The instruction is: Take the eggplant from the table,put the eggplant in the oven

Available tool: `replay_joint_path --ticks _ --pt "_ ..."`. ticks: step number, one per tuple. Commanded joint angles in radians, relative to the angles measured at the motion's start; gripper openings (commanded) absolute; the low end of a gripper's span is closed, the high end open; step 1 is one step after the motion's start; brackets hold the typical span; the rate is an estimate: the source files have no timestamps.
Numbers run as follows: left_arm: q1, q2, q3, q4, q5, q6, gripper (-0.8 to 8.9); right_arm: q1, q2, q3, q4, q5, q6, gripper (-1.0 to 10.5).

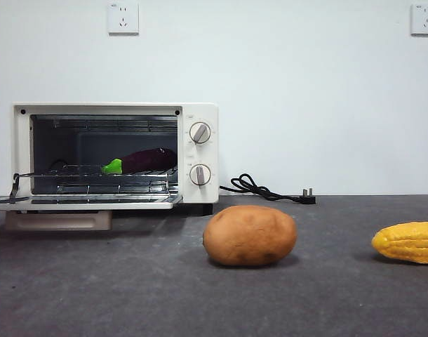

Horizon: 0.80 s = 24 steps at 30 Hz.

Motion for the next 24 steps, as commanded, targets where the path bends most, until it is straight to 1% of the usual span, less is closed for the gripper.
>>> replay_joint_path --ticks 1,3,6,11,13,14,20,23,24 --pt "-0.003 0.002 -0.003 0.005 0.0 -0.013 -0.06 0.002 -0.009 -0.045 -0.024 -0.093 0.009 3.1" --pt "-0.003 0.003 -0.003 0.005 0.0 -0.015 -0.06 0.002 -0.009 -0.072 -0.024 -0.124 0.009 3.1" --pt "-0.003 0.007 -0.003 0.005 0.0 -0.015 -0.06 0.002 -0.009 -0.093 -0.024 -0.126 0.003 3.0" --pt "-0.003 0.02 -0.003 0.005 0.0 -0.018 -0.06 0.002 -0.011 -0.091 -0.024 -0.126 -0.001 1.0" --pt "-0.003 0.029 -0.003 0.005 0.0 -0.018 -0.06 0.002 -0.011 -0.091 -0.024 -0.126 -0.014 0.0" --pt "-0.003 0.034 -0.003 0.005 0.0 -0.018 -0.06 0.002 -0.011 -0.091 -0.024 -0.126 -0.016 -0.2" --pt "-0.003 0.085 -0.003 0.023 0.001 -0.018 -0.06 0.002 -0.011 -0.091 -0.024 -0.126 -0.016 -0.1" --pt "-0.002 0.126 -0.003 0.082 0.009 -0.019 -0.06 0.002 -0.01 -0.091 -0.024 -0.126 -0.016 -0.1" --pt "0.002 0.143 -0.003 0.113 0.035 -0.027 -0.07 0.002 -0.011 -0.091 -0.024 -0.126 -0.016 -0.1"
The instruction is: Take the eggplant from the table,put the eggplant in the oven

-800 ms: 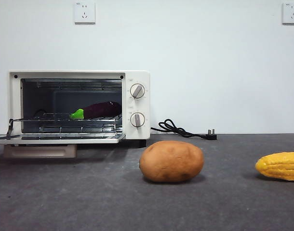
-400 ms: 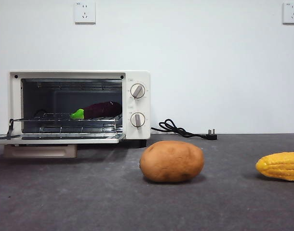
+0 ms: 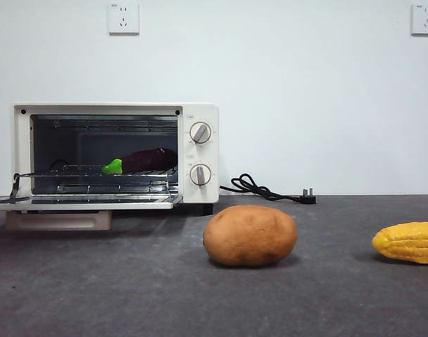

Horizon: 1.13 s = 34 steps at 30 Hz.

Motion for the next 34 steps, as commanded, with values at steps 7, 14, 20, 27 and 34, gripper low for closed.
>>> replay_joint_path --ticks 7,14,20,27,34 --pt "0.183 0.196 -0.003 0.198 0.296 -0.055 -0.08 0.002 -0.002 -0.003 -0.024 -0.003 -0.006 -0.1" --pt "0.493 0.356 -0.003 0.263 0.604 -0.056 -0.07 0.002 -0.008 -0.003 -0.024 -0.003 -0.006 -0.1" --pt "0.674 0.475 -0.003 0.296 0.681 -0.052 -0.07 0.002 -0.008 -0.003 -0.024 -0.003 -0.007 -0.1" --pt "0.722 0.64 -0.005 0.262 0.677 0.042 -0.07 0.002 -0.008 -0.003 -0.024 0.021 -0.007 -0.1" --pt "0.752 0.8 -0.008 0.225 0.671 0.13 -0.06 0.002 -0.008 -0.003 -0.024 0.084 -0.006 -0.1"
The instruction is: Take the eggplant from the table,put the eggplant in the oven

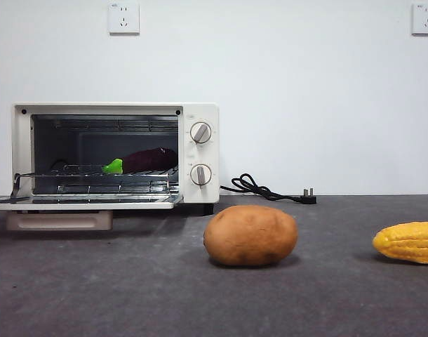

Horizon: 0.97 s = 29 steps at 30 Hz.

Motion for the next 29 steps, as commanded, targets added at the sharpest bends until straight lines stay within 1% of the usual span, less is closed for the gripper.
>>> replay_joint_path --ticks 1,3,6,9,13,21,23,26,29 --pt "0.022 0.047 -0.01 -0.006 -0.003 0.066 -0.06 0.002 -0.002 -0.003 -0.024 0.004 -0.006 -0.1" --pt "0.047 0.079 -0.022 0.0 -0.002 0.071 -0.06 0.002 -0.002 -0.003 -0.024 0.004 -0.006 -0.1" --pt "0.079 0.116 -0.055 0.006 0.007 0.11 -0.06 0.002 -0.002 -0.003 -0.024 0.004 -0.006 -0.1" --pt "0.107 0.137 -0.13 0.062 0.021 0.111 -0.06 0.002 -0.002 -0.003 -0.024 0.004 -0.006 -0.1" --pt "0.123 0.148 -0.242 0.167 0.085 0.101 -0.07 0.002 0.0 -0.003 -0.024 0.005 -0.006 -0.1" --pt "0.115 0.149 -0.427 0.388 0.084 0.07 -0.07 0.002 0.019 -0.004 -0.024 0.005 -0.006 -0.1" --pt "0.113 0.149 -0.461 0.44 0.084 0.053 -0.07 0.002 0.02 -0.004 -0.024 0.005 -0.006 -0.1" --pt "0.109 0.158 -0.485 0.486 0.089 0.049 -0.08 0.002 0.02 -0.004 -0.024 0.005 -0.006 -0.1" --pt "0.104 0.198 -0.485 0.51 0.159 0.031 -0.08 0.002 0.019 -0.004 -0.024 0.006 -0.006 -0.1"
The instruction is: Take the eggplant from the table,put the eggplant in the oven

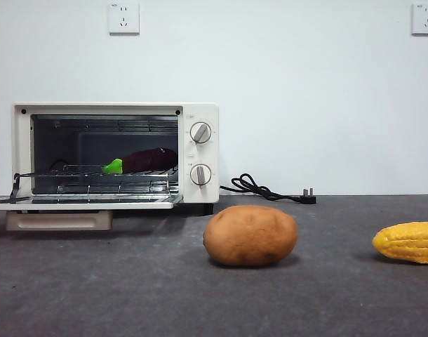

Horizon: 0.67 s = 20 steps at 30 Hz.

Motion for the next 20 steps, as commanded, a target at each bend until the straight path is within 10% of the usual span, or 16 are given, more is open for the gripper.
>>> replay_joint_path --ticks 1,20 --pt "-0.011 0.057 -0.006 0.024 0.068 -0.019 -0.08 0.002 -0.002 -0.004 -0.024 -0.001 -0.006 -0.1" --pt "-0.051 0.142 -0.005 0.05 0.162 -0.019 -0.07 0.002 -0.001 -0.004 -0.024 0.001 -0.006 -0.1"
